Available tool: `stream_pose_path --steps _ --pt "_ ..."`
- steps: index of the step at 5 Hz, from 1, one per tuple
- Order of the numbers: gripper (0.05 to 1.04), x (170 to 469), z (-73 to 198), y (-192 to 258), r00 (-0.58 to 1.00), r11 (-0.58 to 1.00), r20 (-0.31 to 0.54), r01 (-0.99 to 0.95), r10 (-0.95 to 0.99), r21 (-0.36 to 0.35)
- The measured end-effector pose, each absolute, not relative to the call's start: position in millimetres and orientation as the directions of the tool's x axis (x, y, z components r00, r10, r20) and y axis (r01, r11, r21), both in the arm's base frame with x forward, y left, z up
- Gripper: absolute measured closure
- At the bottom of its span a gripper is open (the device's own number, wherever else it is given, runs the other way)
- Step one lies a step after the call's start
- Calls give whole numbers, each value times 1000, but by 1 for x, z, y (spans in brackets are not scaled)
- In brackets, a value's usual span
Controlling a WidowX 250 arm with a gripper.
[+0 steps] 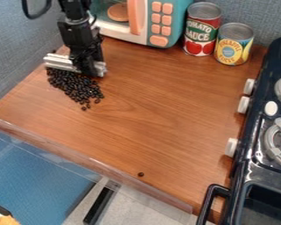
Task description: Sweep into pile
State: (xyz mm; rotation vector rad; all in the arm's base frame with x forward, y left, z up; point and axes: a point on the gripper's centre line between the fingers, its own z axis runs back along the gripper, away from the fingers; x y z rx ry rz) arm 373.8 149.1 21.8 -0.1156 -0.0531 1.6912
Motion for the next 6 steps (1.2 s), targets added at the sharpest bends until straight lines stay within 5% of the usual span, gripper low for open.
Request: stream_pose_path --steps 6 --pt "689 374 40 137 -169 -177 -61 -970 984 -165"
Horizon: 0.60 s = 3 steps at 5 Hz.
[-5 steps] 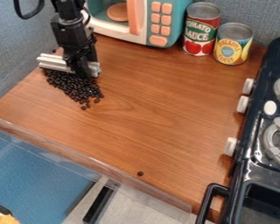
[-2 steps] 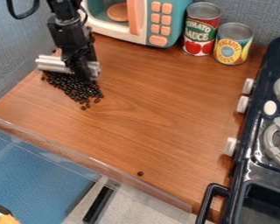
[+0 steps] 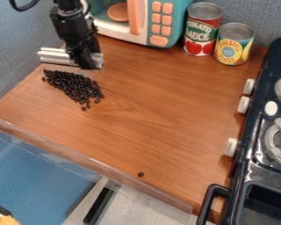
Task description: Sweep into pile
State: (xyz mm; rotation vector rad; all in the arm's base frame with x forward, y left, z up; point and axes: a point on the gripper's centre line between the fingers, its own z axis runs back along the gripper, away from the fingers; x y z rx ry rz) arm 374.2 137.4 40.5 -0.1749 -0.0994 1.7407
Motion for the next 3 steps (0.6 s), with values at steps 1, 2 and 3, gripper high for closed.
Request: stream_pose_path --steps 1,2,3 --pt "689 386 43 114 -134 -139 -41 -975 990 -172" --pt "689 394 38 102 -108 -108 -10 -978 994 -178" --pt "689 402 27 90 -74 -70 21 -983 997 -171"
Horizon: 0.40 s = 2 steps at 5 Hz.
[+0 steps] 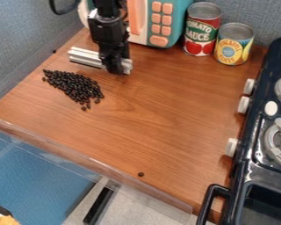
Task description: Sweep into pile
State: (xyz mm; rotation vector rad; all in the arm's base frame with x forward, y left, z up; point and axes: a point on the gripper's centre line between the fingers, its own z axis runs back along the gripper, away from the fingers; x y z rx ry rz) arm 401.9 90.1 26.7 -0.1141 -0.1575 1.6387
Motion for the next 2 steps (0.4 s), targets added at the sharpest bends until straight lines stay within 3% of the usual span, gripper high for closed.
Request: stream_pose_path --steps 1,2 --pt "626 408 15 87 -32 -27 34 -990 999 -138" --pt "314 410 13 87 -12 -7 38 -991 999 -134"
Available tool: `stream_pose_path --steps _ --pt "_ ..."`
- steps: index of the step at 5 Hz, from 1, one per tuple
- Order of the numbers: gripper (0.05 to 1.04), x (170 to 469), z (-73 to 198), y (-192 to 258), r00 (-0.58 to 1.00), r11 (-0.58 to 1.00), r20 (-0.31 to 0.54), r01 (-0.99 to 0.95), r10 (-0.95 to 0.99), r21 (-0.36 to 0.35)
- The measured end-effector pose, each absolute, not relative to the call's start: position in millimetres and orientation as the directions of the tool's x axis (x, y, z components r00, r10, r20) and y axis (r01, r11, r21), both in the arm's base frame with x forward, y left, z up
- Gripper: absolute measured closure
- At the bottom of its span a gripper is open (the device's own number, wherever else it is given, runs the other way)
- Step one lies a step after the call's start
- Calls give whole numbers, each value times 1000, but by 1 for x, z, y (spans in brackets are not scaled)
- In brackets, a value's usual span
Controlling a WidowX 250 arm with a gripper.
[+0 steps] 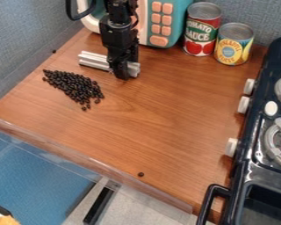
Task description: Sweep into pile
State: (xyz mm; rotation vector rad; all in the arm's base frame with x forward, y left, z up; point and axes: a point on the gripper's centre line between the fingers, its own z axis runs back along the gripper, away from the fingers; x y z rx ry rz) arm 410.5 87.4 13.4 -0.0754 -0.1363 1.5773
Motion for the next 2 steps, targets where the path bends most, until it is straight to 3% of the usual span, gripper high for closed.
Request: stream_pose_path --steps 1,2 --pt "88 408 13 86 6 10 33 -991 999 -130" --pt "78 401 37 79 55 55 9 -988 998 -145"
